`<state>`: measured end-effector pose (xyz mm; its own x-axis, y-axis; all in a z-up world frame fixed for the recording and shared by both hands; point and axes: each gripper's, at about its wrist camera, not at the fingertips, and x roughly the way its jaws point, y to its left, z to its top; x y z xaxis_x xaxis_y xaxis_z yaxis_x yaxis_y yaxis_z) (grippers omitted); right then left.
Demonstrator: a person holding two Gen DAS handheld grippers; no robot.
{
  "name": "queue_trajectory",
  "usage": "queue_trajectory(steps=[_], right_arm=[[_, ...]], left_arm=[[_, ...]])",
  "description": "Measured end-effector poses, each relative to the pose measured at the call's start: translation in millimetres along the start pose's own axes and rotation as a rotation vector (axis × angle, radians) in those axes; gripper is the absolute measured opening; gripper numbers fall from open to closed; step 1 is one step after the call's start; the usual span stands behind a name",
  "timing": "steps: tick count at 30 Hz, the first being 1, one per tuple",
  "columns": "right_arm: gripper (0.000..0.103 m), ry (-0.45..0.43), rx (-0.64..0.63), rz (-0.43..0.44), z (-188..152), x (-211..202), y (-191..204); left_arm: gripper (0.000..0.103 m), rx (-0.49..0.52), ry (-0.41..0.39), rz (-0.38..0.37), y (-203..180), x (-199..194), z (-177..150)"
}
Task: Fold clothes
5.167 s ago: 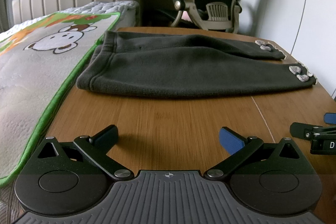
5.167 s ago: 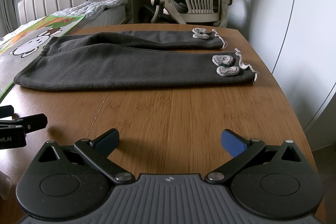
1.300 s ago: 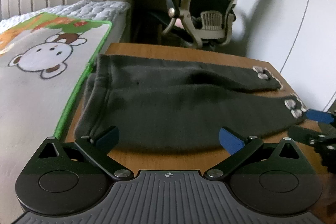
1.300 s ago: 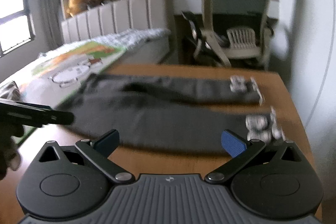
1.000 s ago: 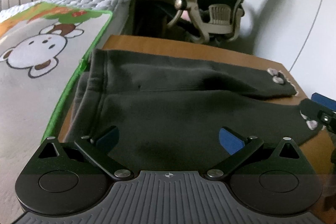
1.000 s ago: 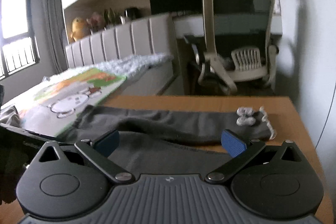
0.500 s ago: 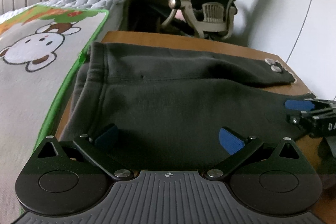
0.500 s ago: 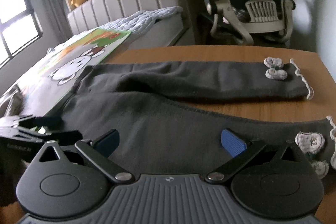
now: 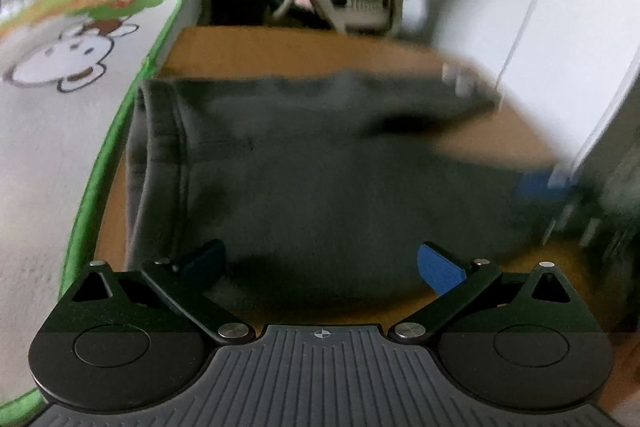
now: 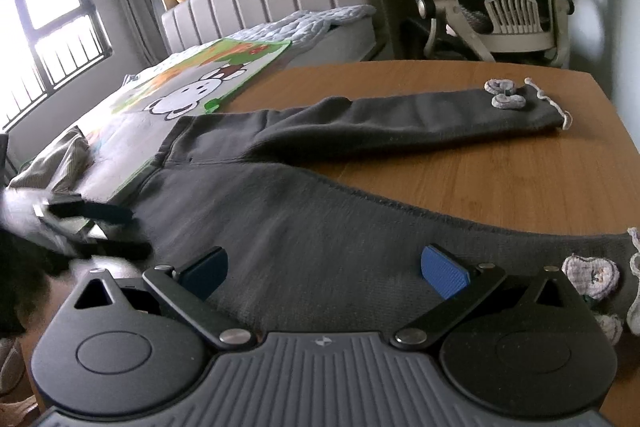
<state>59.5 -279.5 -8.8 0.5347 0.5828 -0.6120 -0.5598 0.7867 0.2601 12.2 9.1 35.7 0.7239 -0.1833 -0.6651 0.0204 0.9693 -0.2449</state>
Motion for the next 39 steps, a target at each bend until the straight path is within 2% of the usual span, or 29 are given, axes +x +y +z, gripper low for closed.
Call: queue_trajectory(steps=[2,4,7,8,9,10,11,13,16,19,21,22,23,24,28,30,31,32,33,34,37,39], right_arm=[[0.103,0.000,-0.006,-0.012,1.7,1.7,1.9],[0.103,0.000,-0.011,-0.014,2.8,2.8,2.6],[0.103,-0.003,-0.002,0.003,3.6,1.9,-0.6],[0.103,-0.003,0.002,0.012,5.5,1.9,-3.1],[0.102,-0.013,0.011,0.011,10.1,0.7,-6.8],[0.098,-0.026,0.021,0.006,15.6,-1.1,-10.8],[0.092,-0.040,0.031,0.000,21.0,-2.9,-14.8],[0.088,-0.094,0.029,-0.035,38.7,-9.0,-26.6],[0.080,-0.178,0.023,-0.152,76.2,-13.5,-53.4],[0.080,-0.206,0.052,-0.262,105.0,-2.0,-86.3],[0.075,-0.194,0.099,-0.311,117.2,15.0,-111.0],[0.069,-0.183,0.128,-0.325,120.6,23.8,-121.6],[0.064,-0.169,0.148,-0.339,122.3,33.1,-130.0],[0.063,-0.154,0.165,-0.354,123.2,42.6,-137.3],[0.063,-0.115,0.187,-0.400,123.1,74.1,-156.5],[0.052,-0.096,0.191,-0.366,124.4,80.0,-158.1],[0.036,-0.087,0.192,-0.348,125.3,82.6,-158.6],[0.024,-0.079,0.177,-0.331,127.4,83.9,-156.1],[0.020,-0.074,0.157,-0.327,129.2,84.4,-151.5],[0.011,-0.069,0.140,-0.328,130.9,83.8,-145.8],[0.002,-0.100,0.109,-0.304,135.4,66.5,-130.0],[0.002,-0.158,0.084,-0.293,136.9,38.7,-119.6]], left_arm=[[0.103,-0.045,-0.085,0.021,14.6,-7.1,24.4],[0.103,-0.110,-0.143,0.079,36.8,-2.3,49.9],[0.101,-0.190,-0.156,0.146,67.6,23.0,75.8],[0.095,-0.188,-0.150,0.170,72.8,32.3,81.1],[0.084,-0.170,-0.133,0.193,75.4,42.0,84.4],[0.082,-0.148,-0.110,0.207,77.7,51.9,86.6],[0.083,-0.134,-0.090,0.215,79.8,60.3,87.6],[0.084,-0.133,-0.066,0.236,85.8,71.2,86.5],[0.084,-0.145,-0.044,0.256,95.8,83.1,82.3],[0.090,-0.129,-0.042,0.253,97.8,89.6,77.0],[0.085,-0.110,-0.050,0.249,95.2,91.6,75.7],[0.082,-0.100,-0.051,0.249,93.5,92.8,76.0],[0.074,-0.090,-0.048,0.248,91.7,94.2,76.2],[0.071,-0.080,-0.046,0.247,89.9,95.6,76.5],[0.072,-0.034,-0.034,0.257,85.0,102.3,74.7],[0.070,-0.022,-0.037,0.269,83.5,102.9,74.3],[0.068,-0.016,-0.039,0.280,82.5,102.7,74.2],[0.060,-0.009,-0.040,0.292,81.5,102.5,74.2],[0.039,0.007,-0.045,0.290,80.2,101.5,74.0],[0.039,0.018,-0.050,0.278,78.3,98.7,74.5],[0.039,0.049,-0.082,0.259,71.5,82.5,77.2],[0.038,0.053,-0.128,0.243,68.3,58.9,78.0]])
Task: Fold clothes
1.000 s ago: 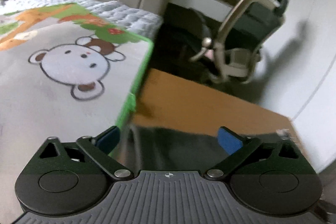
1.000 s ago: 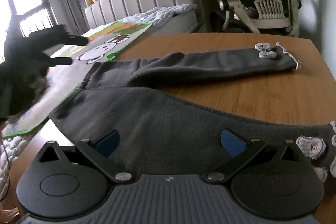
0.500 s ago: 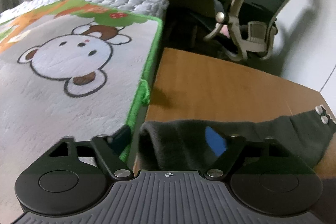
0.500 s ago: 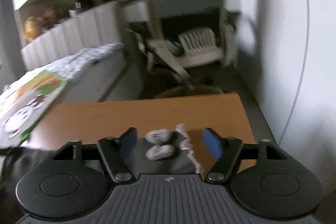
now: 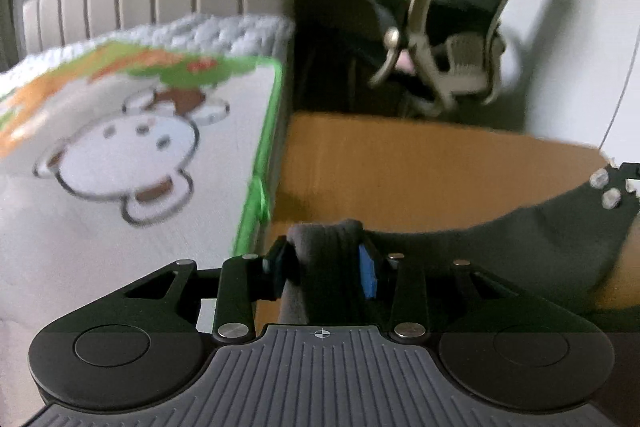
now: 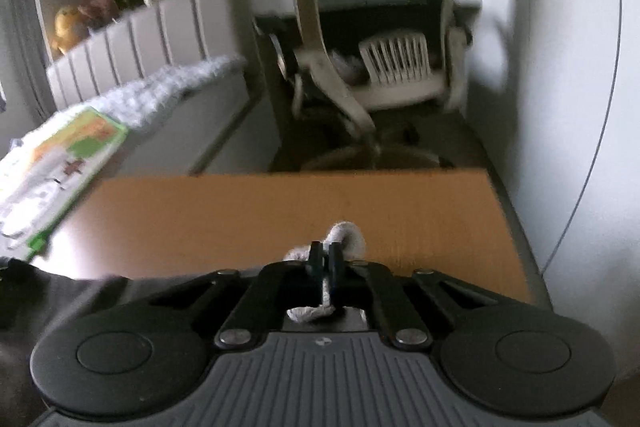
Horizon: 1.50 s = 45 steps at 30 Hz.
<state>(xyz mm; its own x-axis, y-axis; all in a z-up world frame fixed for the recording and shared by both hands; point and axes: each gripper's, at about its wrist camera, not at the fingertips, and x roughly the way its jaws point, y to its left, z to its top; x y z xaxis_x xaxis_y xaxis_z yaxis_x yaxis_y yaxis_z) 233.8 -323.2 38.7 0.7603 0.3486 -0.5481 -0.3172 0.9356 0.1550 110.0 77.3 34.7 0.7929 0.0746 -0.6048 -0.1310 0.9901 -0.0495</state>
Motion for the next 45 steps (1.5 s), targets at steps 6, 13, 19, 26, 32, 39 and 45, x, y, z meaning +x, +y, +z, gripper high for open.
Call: queue_trajectory(steps=[6,13,19,26,32,39,45], right_arm=[[0.000,-0.166,0.029,0.044,-19.1,-124.5,-19.4],[0.003,-0.084,0.089,-0.033,-91.8,-178.5,-52.5],[0.051,-0.013,0.185,0.092,-76.4,-131.5,-42.0],[0.052,0.132,0.339,0.119,-58.3,-28.5,-17.3],[0.012,0.127,0.305,0.182,-49.3,-19.4,9.0],[0.011,-0.078,0.212,0.227,-50.8,-137.6,-5.7],[0.010,-0.022,0.232,-0.015,-118.9,-169.3,-50.0]], left_arm=[[0.038,-0.003,-0.112,-0.052,12.0,-98.6,-28.8],[0.038,0.015,0.001,-0.053,22.0,-142.4,-98.4],[0.038,-0.003,-0.037,-0.035,18.1,-142.7,-87.9],[0.039,-0.018,-0.042,-0.032,21.1,-138.7,-85.6],[0.038,-0.008,-0.070,-0.022,24.5,-139.2,-74.6],[0.038,-0.014,-0.093,-0.049,23.6,-176.3,-91.6],[0.049,-0.022,0.042,-0.072,26.2,-188.0,-133.1]])
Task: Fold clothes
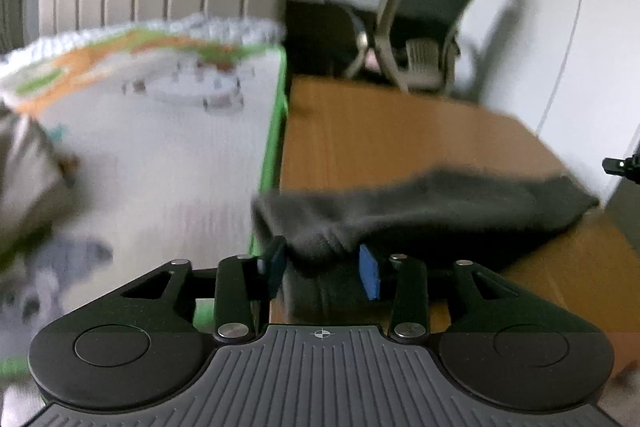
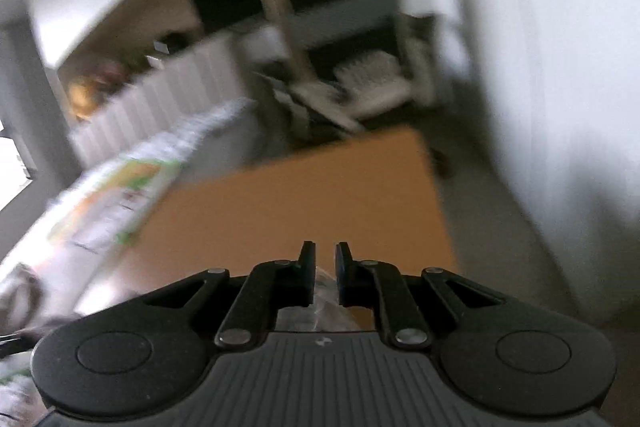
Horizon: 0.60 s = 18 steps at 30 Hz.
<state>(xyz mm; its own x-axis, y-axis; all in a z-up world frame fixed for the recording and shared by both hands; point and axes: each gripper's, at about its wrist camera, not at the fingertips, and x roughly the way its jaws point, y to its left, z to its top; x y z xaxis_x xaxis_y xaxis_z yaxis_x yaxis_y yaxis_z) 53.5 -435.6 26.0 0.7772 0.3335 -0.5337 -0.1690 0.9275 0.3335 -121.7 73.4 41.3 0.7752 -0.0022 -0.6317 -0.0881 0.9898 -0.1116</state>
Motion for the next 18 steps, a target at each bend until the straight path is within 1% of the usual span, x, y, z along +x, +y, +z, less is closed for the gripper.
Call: queue_trajectory(steps=[1,3,4,5,6,8,9,11,14,16,17,18], right_arm=[[0.011,0.004,0.023,-0.024,-3.7,-0.6,-8.5],[0.021,-0.006,0.064,-0.035,-4.9,-4.8,-19.6],[0.043,-0.023,0.071,-0.023,-3.3,-9.2,-20.7],[0.063,-0.044,0.067,-0.006,-2.0,-12.9,-18.2],[0.072,-0.063,0.052,0.016,-1.7,-16.7,-12.6],[0.098,-0.073,0.009,0.082,-2.2,-14.7,5.0],[0.103,-0.075,-0.014,0.118,-2.5,-12.8,14.2],[0.103,-0.052,-0.055,0.202,-8.0,-5.7,36.3],[0.103,0.029,-0.097,0.285,-20.2,11.4,62.9],[0.103,0.104,-0.109,0.303,-31.5,29.4,73.9],[0.103,0.147,-0.109,0.303,-37.7,39.5,77.4],[0.103,0.146,-0.121,0.296,-40.9,43.7,80.7]], left_arm=[[0.052,-0.002,-0.003,0.004,1.0,-4.7,-0.7],[0.069,-0.009,-0.031,0.013,2.7,-16.6,2.1],[0.075,-0.013,-0.045,0.018,3.6,-22.5,3.5],[0.087,-0.018,-0.066,0.013,3.2,-28.0,6.2],[0.094,-0.023,-0.085,-0.006,0.7,-31.2,9.6],[0.094,-0.030,-0.109,-0.052,-6.5,-32.6,15.5],[0.095,-0.035,-0.098,-0.073,-11.5,-26.6,17.0],[0.096,-0.050,-0.059,-0.106,-21.9,-9.5,18.6],[0.096,-0.075,0.052,-0.122,-34.0,27.3,14.0],[0.096,-0.073,0.106,-0.120,-37.2,50.6,8.4],[0.097,-0.063,0.106,-0.121,-38.8,56.7,6.7],[0.099,-0.050,0.102,-0.116,-39.9,60.9,7.4]])
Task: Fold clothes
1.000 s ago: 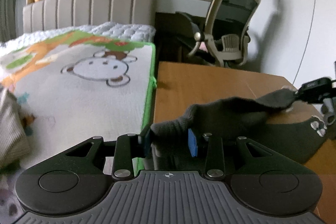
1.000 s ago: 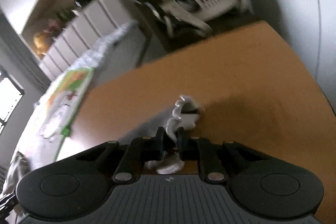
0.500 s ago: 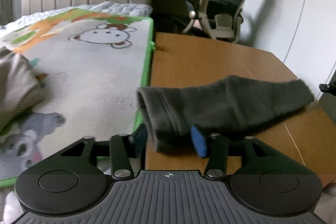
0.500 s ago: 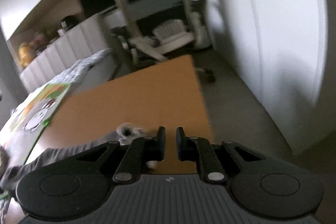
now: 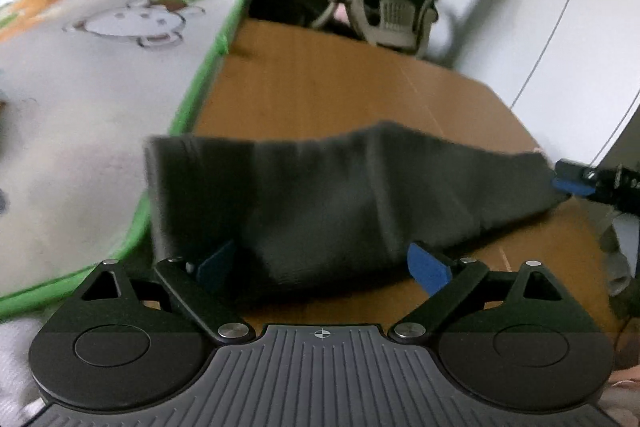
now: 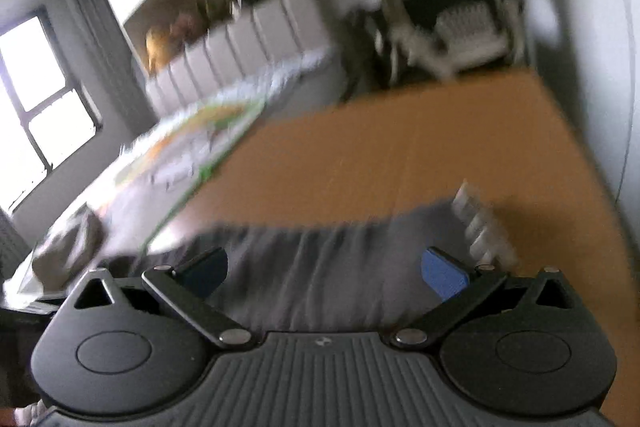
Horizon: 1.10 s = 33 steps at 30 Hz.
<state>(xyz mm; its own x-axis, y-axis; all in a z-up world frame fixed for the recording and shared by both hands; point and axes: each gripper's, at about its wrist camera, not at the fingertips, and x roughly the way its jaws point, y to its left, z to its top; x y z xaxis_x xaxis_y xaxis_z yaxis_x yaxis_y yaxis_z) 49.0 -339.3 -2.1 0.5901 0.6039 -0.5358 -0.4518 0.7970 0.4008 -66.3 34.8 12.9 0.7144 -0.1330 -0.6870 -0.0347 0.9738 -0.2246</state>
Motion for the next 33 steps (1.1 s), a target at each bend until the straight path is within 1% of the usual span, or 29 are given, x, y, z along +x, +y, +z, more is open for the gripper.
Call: queue_trajectory(steps=[2,5,8,10,13,14,18,23,33], right_arm=[[0.103,-0.019,-0.034,-0.019,-0.5,6.6,4.3],[0.103,-0.034,-0.020,-0.018,4.3,13.1,1.4],[0.103,-0.065,-0.022,-0.028,5.5,21.1,2.4],[0.103,-0.073,-0.029,-0.049,6.7,24.8,6.2],[0.103,-0.074,-0.049,-0.078,7.9,28.4,11.5],[0.103,-0.072,-0.054,-0.082,9.7,31.3,12.4],[0.103,-0.078,-0.043,-0.072,10.7,31.1,9.9],[0.103,-0.078,-0.053,-0.083,10.3,32.5,12.6],[0.103,-0.075,-0.057,-0.089,9.7,30.6,16.5]], left_arm=[[0.101,0.014,-0.001,0.014,0.8,7.6,4.8],[0.103,0.016,-0.022,0.038,6.4,27.3,21.5],[0.103,0.031,-0.067,0.082,6.9,50.8,37.4],[0.103,0.058,-0.096,0.127,2.2,68.3,46.9],[0.103,0.089,-0.105,0.179,-6.9,85.9,58.6],[0.103,0.086,-0.108,0.186,-7.9,89.5,61.7],[0.103,0.073,-0.118,0.181,-5.9,92.9,66.5],[0.103,0.065,-0.127,0.174,-3.7,93.5,66.7],[0.103,0.085,-0.119,0.199,-8.7,96.5,66.5]])
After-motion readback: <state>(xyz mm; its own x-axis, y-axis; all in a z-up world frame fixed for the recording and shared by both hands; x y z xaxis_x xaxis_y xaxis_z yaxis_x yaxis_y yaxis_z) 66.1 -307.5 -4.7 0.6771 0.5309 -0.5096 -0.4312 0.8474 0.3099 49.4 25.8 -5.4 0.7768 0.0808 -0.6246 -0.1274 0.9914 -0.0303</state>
